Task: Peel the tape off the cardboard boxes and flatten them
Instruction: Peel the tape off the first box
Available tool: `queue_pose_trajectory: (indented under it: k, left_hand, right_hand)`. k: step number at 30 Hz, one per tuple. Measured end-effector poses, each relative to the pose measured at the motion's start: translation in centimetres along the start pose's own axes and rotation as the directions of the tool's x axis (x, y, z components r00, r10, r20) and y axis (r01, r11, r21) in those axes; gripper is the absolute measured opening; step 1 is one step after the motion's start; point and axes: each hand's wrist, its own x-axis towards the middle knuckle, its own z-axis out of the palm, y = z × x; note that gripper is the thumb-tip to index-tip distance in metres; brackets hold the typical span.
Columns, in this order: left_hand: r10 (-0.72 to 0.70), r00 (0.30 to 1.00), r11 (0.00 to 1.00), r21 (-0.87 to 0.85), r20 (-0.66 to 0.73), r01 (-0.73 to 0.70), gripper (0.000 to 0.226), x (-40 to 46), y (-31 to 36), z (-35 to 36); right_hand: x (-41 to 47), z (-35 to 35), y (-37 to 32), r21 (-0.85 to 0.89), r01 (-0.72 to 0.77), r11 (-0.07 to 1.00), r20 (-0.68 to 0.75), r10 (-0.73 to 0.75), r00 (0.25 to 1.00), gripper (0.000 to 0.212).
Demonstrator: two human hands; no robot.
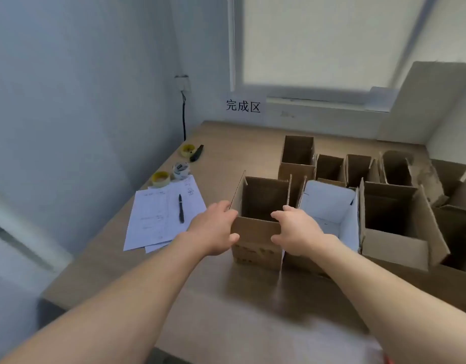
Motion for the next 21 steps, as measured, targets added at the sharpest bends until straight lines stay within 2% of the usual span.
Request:
queue_pose_trajectory:
  k: [4,7,11,14,17,19,21]
  left_hand:
    - [-0.022,0.997,1.000,-0.011,0.070,0.023,0.056,1.4,-0.1,1.6]
    - [-0.010,0.997,1.000,-0.029,0.082,0.012,0.055,2.3,-0.5,3.0]
    - [0.037,0.999,0.974,-0.225,0.036,-0.028,0.062,2.2,-1.5,4.2]
    - [0.045,0.989,0.892,-0.440,-0.138,-0.102,0.082,1.5,-3.0,3.3]
    - [-0.057,0.963,0.766,-0.630,-0.264,-0.128,0.103,0.7,-5.2,0.4]
    - [-0.091,0.968,0.717,-0.690,-0.232,-0.098,0.104,0.7,-6.5,-1.2]
    - [-0.078,0.990,0.697,-0.717,-0.116,-0.029,0.086,1.0,-7.1,-1.8]
  right_hand:
    - [0.7,1.2,0.1,-0.033,-0.021,0.999,-0.024,0.020,1.000,0.035]
    - [0.8,2.1,0.1,-0.016,-0.029,0.999,-0.086,0.028,0.996,0.014]
    - [-0.1,2.5,-0.4,0.042,0.008,0.999,-0.061,-0.006,0.998,0.015]
    - [0.2,0.2,-1.0,0.251,0.042,0.967,-0.147,-0.005,0.989,0.018]
    - [1.7,-3.9,-1.1,0.553,0.041,0.832,-0.204,0.088,0.975,0.019]
    - [2.9,-5.6,-0.8,0.707,0.003,0.707,-0.160,0.155,0.975,0.018]
    - [3.8,-5.3,-1.1,0.778,-0.080,0.624,-0.094,0.241,0.966,0.024]
